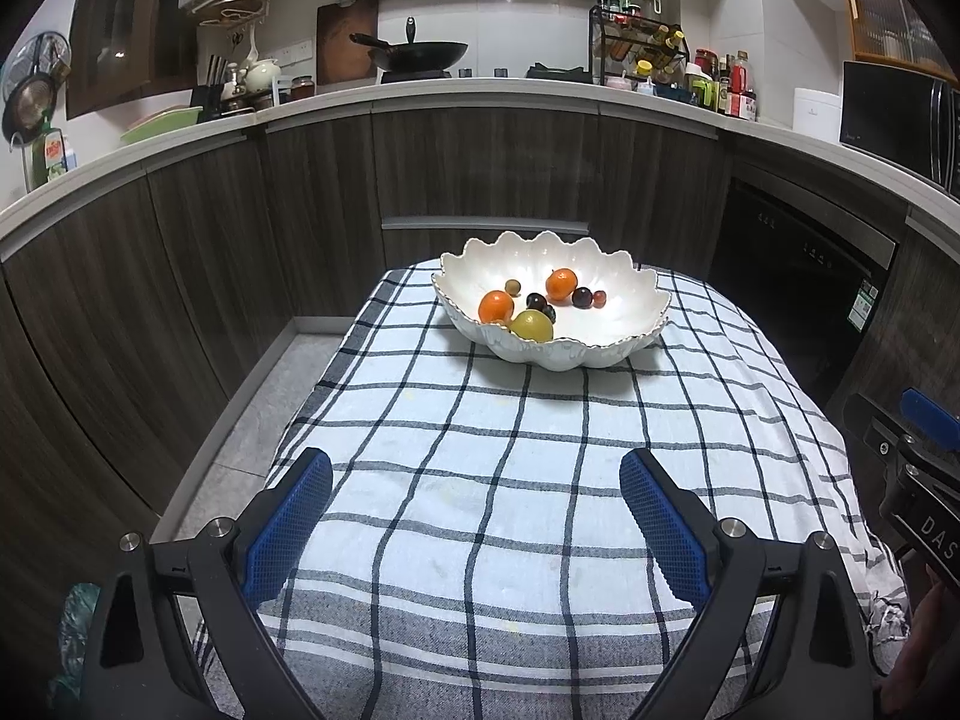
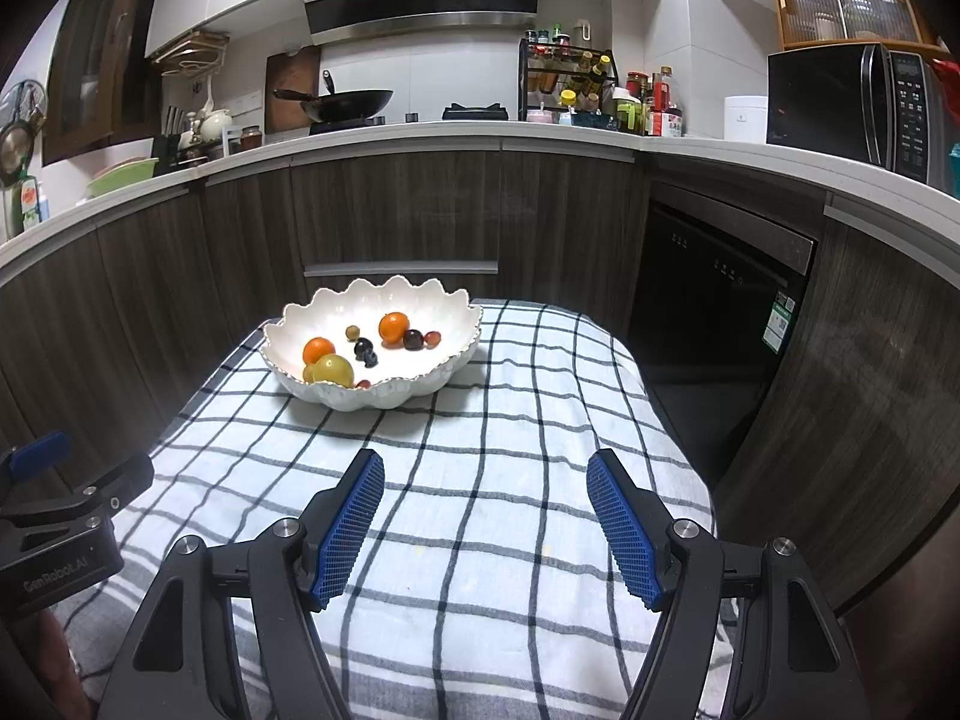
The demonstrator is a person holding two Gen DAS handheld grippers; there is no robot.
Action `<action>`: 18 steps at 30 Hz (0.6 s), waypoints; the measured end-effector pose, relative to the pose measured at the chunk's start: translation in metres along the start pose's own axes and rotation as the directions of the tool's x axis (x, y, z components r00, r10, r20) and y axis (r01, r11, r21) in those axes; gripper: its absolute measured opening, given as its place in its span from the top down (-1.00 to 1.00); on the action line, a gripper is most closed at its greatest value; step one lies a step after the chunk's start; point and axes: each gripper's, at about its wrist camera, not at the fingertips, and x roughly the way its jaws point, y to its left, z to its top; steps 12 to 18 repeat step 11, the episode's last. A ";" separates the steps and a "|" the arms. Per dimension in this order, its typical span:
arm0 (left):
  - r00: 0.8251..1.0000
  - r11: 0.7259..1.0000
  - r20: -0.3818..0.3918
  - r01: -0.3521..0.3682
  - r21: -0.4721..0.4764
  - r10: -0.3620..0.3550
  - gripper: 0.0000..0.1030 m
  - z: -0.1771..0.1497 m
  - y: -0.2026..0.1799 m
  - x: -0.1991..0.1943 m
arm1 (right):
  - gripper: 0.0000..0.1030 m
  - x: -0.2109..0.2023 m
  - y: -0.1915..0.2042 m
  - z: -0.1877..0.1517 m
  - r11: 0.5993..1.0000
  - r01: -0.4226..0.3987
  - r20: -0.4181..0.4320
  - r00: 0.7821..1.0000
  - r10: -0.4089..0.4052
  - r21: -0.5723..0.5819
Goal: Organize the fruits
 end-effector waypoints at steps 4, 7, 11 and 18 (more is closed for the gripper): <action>1.000 1.000 0.001 -0.003 0.001 0.003 -0.90 0.000 0.001 0.000 | -0.38 0.000 0.000 0.000 1.000 0.000 0.000 1.000 0.000 0.001; 1.000 1.000 0.002 -0.004 0.001 0.004 -0.90 0.000 0.001 0.000 | -0.38 0.000 0.000 0.000 1.000 0.000 0.000 1.000 0.000 0.001; 1.000 1.000 0.001 -0.007 0.003 0.007 -0.90 0.001 0.002 0.000 | -0.38 0.000 0.000 0.000 1.000 0.000 0.000 1.000 0.000 0.000; 1.000 1.000 0.001 -0.007 0.003 0.007 -0.90 0.001 0.002 0.000 | -0.38 0.000 0.000 0.000 1.000 0.000 0.000 1.000 0.000 0.000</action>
